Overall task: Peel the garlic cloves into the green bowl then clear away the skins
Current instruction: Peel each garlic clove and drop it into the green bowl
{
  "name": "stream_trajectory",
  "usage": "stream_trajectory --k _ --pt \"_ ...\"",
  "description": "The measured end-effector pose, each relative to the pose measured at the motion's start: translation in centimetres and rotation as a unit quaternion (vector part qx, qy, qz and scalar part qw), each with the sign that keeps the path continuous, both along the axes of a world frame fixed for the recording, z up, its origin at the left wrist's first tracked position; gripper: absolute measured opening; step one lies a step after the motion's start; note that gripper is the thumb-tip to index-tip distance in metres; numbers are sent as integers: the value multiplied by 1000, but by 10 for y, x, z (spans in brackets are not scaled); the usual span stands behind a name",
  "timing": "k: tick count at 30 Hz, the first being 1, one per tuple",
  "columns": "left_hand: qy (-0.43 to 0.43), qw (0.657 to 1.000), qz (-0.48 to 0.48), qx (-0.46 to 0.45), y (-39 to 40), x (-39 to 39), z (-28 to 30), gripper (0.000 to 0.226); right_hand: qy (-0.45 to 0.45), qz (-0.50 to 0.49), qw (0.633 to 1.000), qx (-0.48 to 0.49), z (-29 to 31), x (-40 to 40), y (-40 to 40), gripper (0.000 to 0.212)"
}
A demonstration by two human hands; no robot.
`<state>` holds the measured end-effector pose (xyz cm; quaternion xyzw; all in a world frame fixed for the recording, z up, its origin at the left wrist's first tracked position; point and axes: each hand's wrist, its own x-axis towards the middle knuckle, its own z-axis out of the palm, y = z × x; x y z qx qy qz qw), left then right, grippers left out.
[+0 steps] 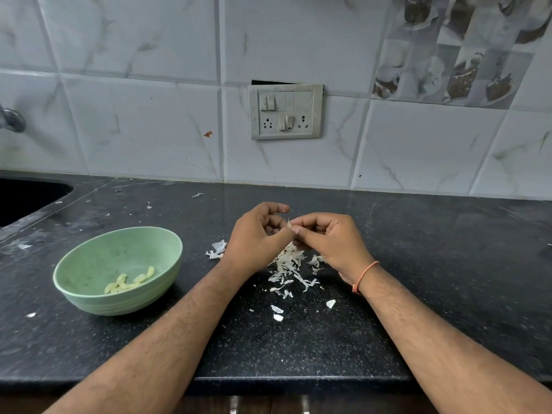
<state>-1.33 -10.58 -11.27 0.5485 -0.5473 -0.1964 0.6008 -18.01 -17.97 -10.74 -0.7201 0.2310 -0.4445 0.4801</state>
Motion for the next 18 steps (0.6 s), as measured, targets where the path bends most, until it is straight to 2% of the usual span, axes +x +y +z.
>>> stream_trajectory --k 11,18 --pt "-3 999 -47 7 -5 3 -5 41 -7 45 991 127 4 -3 1 10" --pt "4 999 -42 3 -8 3 -6 37 -13 30 989 141 4 0 1 15"
